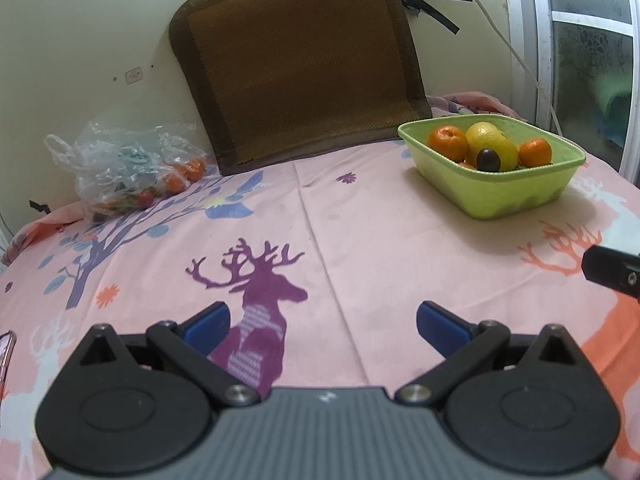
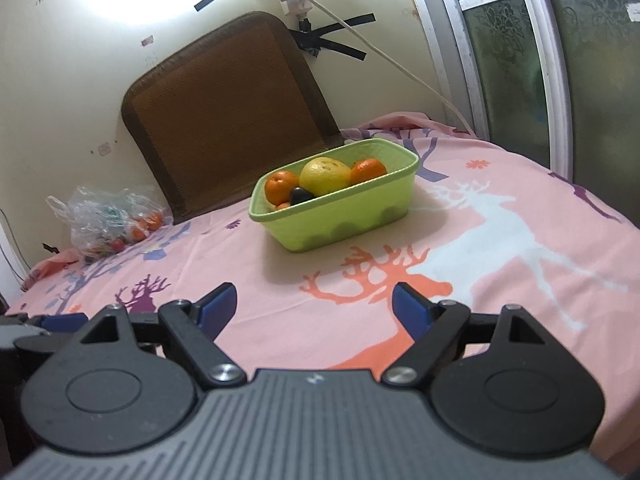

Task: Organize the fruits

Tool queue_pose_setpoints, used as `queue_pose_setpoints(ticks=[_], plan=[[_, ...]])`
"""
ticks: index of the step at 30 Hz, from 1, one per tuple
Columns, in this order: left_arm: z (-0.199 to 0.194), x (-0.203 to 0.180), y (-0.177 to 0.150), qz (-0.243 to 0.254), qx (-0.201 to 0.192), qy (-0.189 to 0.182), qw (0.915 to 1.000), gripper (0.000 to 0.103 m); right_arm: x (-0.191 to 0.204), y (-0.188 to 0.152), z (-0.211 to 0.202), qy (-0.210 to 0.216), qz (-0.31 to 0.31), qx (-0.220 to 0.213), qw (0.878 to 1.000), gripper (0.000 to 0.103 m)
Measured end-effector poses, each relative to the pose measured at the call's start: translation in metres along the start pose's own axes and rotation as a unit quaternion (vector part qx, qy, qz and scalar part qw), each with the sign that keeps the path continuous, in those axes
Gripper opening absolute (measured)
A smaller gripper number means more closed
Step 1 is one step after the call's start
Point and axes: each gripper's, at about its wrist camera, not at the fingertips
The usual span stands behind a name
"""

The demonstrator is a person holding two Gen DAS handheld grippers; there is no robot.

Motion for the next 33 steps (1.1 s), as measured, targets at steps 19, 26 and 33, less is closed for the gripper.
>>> queue_pose_setpoints(ticks=[19, 26, 33], plan=[[0.021, -0.001, 0.009, 0.008, 0.008, -0.016, 0.9998, 0.103, 0.004, 0.009, 0.020, -0.033, -0.009, 0.004, 0.999, 0.087], [0.024, -0.002, 0.012, 0.006, 0.014, -0.020, 0.9997, 0.103, 0.004, 0.011, 0.024, -0.033, -0.009, 0.006, 0.999, 0.087], [0.025, -0.002, 0.016, 0.005, 0.008, -0.044, 0.9990, 0.103, 0.006, 0.012, 0.026, -0.034, -0.013, 0.004, 0.999, 0.087]])
Point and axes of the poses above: each gripper's, at about its wrist camera, not at the fingertips, and z roughly the way its jaws point, x to its left, y to its top, and after that the axes turned 3 degrees about -z, right-handed
